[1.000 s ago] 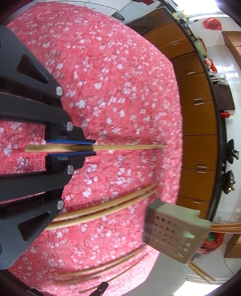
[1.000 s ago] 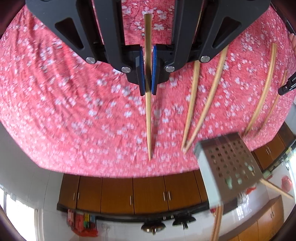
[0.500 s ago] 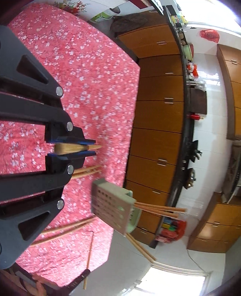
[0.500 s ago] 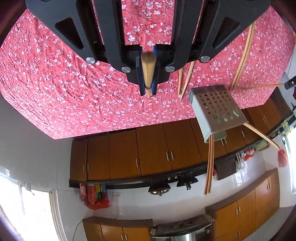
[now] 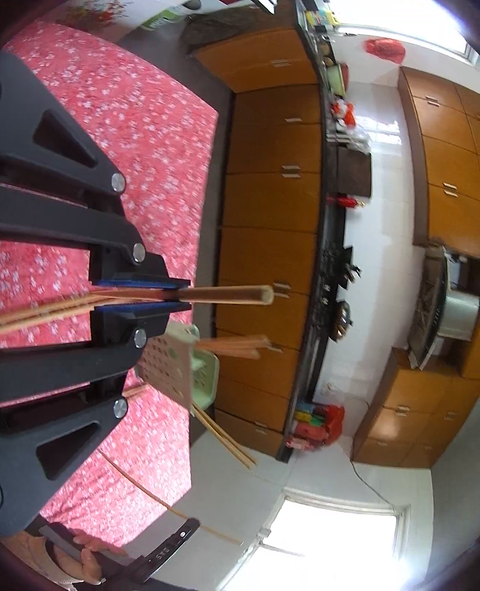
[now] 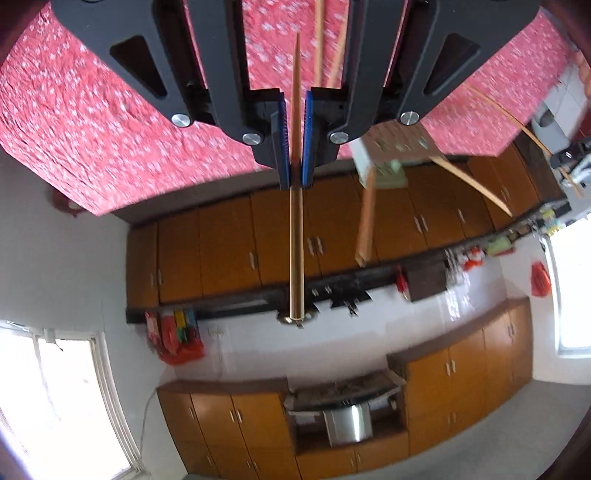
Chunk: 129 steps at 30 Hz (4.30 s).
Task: Organize utensils
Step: 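Lift both held chopsticks upright and carry them above the grey holder, then open both grippers to drop the chopsticks into the holder, then lower both grippers to the remaining chopsticks on the table, then grasp a chopstick with the left gripper while the right gripper grasps another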
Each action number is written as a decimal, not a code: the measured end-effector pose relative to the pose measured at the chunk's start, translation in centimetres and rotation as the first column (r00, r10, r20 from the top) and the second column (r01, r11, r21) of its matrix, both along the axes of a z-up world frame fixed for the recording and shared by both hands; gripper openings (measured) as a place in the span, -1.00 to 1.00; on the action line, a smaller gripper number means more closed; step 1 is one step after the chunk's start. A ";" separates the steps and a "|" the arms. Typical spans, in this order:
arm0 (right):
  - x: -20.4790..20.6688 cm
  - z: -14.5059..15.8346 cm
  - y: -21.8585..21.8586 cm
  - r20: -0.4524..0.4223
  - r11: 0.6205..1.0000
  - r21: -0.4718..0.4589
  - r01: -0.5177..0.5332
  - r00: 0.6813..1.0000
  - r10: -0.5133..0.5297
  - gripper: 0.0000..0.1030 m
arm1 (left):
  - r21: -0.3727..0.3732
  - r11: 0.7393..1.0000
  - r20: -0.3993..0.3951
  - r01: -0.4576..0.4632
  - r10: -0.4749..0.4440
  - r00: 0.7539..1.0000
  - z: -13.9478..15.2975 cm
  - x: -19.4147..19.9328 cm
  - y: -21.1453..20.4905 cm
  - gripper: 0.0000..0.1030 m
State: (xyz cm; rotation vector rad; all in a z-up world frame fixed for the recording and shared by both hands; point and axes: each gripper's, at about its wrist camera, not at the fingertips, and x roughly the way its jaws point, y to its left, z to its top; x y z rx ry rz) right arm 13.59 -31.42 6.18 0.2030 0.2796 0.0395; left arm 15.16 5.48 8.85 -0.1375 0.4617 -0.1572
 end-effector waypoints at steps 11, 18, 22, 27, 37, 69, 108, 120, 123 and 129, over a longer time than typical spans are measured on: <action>1.5 6.2 3.8 0.225 0.992 0.072 -0.101 0.971 0.082 -0.85 | -0.086 0.995 0.155 0.058 -0.044 0.987 5.6 1.8 -4.2 -0.85; 4.8 7.6 5.5 0.307 0.995 0.054 -0.084 0.949 0.064 -0.85 | -0.105 0.994 0.233 0.037 -0.012 0.972 8.5 5.4 -6.0 -0.85; 7.1 6.6 6.0 0.313 0.997 0.051 -0.061 0.949 0.042 -0.85 | -0.080 0.997 0.237 0.021 -0.001 0.971 7.9 7.9 -7.0 -0.85; 9.6 3.8 6.9 0.243 0.998 0.035 -0.061 0.969 0.051 -0.85 | -0.090 0.996 0.164 0.017 -0.002 0.986 4.9 10.6 -7.1 -0.85; 9.3 2.0 6.8 0.151 0.996 0.024 -0.088 0.985 0.084 -0.45 | -0.095 0.995 0.091 -0.006 0.015 0.996 2.5 11.3 -5.7 -0.81; 4.3 -17.4 6.2 -0.546 0.979 -0.028 -0.204 0.823 0.156 -0.47 | 0.087 0.984 -0.354 -0.152 0.174 0.919 -16.0 3.3 2.1 -0.68; 6.8 -17.5 1.7 -0.536 0.994 -0.108 -0.030 0.844 -0.033 -0.84 | 0.183 0.980 -0.421 0.075 0.010 0.907 -19.5 3.1 -5.4 -0.83; 7.7 -17.3 2.4 -0.536 0.993 -0.110 -0.035 0.844 -0.030 -0.84 | 0.199 0.975 -0.410 -0.103 0.178 0.894 -19.5 7.3 0.8 -0.76; 8.0 -17.2 2.4 -0.536 0.994 -0.101 -0.033 0.844 -0.026 -0.83 | 0.176 0.979 -0.409 -0.103 0.167 0.897 -19.6 7.3 1.3 -0.76; 8.3 -17.3 2.1 -0.536 0.996 -0.089 -0.032 0.844 -0.021 -0.83 | 0.163 0.982 -0.410 -0.098 0.158 0.898 -19.5 7.1 1.2 -0.75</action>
